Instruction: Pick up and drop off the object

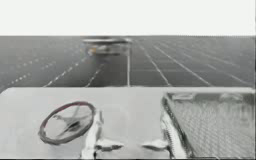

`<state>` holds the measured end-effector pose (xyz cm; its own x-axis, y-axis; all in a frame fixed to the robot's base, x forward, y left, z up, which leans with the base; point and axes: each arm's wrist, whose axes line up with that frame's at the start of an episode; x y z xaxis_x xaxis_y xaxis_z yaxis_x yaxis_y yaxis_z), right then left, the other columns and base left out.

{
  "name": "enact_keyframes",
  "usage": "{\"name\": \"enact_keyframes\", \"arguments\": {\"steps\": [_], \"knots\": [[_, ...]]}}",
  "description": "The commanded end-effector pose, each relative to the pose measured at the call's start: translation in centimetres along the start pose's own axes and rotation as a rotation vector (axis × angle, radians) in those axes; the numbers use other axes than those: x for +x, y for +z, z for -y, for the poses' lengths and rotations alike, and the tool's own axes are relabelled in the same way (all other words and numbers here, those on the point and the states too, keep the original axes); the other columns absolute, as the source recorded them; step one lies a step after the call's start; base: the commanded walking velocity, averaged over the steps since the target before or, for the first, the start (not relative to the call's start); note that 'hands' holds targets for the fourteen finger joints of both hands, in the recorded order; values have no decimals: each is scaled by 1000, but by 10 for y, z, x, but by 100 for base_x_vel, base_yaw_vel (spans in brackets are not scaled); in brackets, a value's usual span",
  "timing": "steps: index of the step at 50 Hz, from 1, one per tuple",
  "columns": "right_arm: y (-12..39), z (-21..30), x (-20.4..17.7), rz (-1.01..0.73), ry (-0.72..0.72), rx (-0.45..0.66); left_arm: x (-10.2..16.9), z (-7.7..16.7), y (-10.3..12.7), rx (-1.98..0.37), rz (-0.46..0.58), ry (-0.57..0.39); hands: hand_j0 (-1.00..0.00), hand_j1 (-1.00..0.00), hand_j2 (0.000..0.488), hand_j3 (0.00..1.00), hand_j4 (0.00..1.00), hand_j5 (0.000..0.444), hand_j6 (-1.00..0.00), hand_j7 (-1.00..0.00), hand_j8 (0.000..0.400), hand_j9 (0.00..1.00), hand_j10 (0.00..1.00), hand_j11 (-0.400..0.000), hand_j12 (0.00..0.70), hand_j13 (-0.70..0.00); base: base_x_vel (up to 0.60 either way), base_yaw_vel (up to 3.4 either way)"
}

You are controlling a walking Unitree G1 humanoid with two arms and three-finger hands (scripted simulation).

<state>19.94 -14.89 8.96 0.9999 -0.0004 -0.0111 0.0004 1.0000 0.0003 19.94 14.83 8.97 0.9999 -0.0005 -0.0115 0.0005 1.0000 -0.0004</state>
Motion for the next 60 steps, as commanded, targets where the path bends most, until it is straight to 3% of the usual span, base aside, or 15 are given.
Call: {"name": "enact_keyframes", "arguments": {"steps": [1, 6, 15, 22, 27, 30, 31, 32, 34, 36, 39, 42, 45, 54, 60], "knots": [[-41, -12, 43, 238, -213, -145, 63, 30, 1, -60, 132, 216, 0, 0, 0, 0, 0, 0, 0, 0, 0, 0, 0, 0, 0, 0, 0, 0], [-45, -17, 10, 240, -207, -160, 72, 6, 19, 20, 19, 231, 0, 0, 0, 0, 0, 0, 0, 0, 0, 0, 0, 0, 0, 0, 0, 0], [-45, -22, 19, 218, -229, -128, 81, -22, 78, 1118, 49, 191, 0, 0, 0, 0, 0, 0, 0, 0, 0, 0, 0, 0, 0, 0, 0, 0], [-43, -28, 26, 231, -232, -115, 84, -58, 42, 1343, -204, 54, 0, 0, 0, 0, 0, 0, 0, 0, 0, 0, 0, 0, 0, 0, 0, 0], [-44, -23, 22, 238, -206, -107, 87, -65, 10, 1303, -241, 52, 0, 0, 0, 0, 0, 0, 0, 0, 0, 0, 0, 0, 0, 0, 0, 0], [-38, -28, 12, 232, -206, -113, 91, -64, -4, 1268, -228, 85, 0, -283, 142, 0, 0, 0, 0, -283, 113, 0, 0, 0, 198, 0, 0, 0], [-38, -24, 17, 236, -200, -103, 90, -70, -12, 1204, -245, 102, -78, -1000, 461, 0, 0, 0, -78, -1000, 400, 0, 0, 0, 700, 0, 0, 0], [-43, -26, 15, 228, -205, -98, 92, -73, -3, 1126, -292, 48, -1000, -1000, 0, 0, 0, 0, -1000, -1000, 400, 0, 0, 0, 700, 0, 0, 0], [-43, -27, 7, 239, -203, -104, 76, -80, -19, 1133, -234, 55, -1000, -1000, 0, 0, 0, 0, -1000, -1000, 400, 0, 0, 0, 700, 0, 0, 0], [-36, -20, 2, 249, -189, -97, 80, -76, 17, 1148, -313, 12, -1000, -1000, 0, 0, 0, 0, -1000, -1000, 400, 0, 0, 0, 700, 0, 0, 0], [-35, -28, 6, 242, -201, -97, 62, -63, 19, 1097, -234, 132, -1000, -1000, 0, 0, 0, 0, -1000, -1000, 400, 0, 0, 0, 700, 0, 0, 0], [-33, -22, 3, 258, -185, -94, 46, -67, 40, 977, -112, 83, -1000, -1000, 0, 0, 0, 0, -1000, -1000, 400, 0, 0, 0, 700, 0, 0, 0], [-40, -28, 12, 234, -191, -96, 38, -74, 67, 609, -13, -3, -1000, -1000, 0, 0, 0, 0, -1000, -1000, 400, 0, 0, 0, 700, 0, 0, 0], [-50, -50, 28, 275, -100, -174, 6, -26, 127, -435, 177, -320, -1000, -1000, 0, 0, 0, 0, -1000, -1000, 400, 0, 0, 0, 700, 0, 0, 0], [-63, -87, 42, 326, 8, -167, -20, -11, 126, -822, 284, -194, -1000, -1000, 0, 0, 0, 0, -1000, -1000, 400, 0, 0, 0, 700, 0, 0, 0]]}}
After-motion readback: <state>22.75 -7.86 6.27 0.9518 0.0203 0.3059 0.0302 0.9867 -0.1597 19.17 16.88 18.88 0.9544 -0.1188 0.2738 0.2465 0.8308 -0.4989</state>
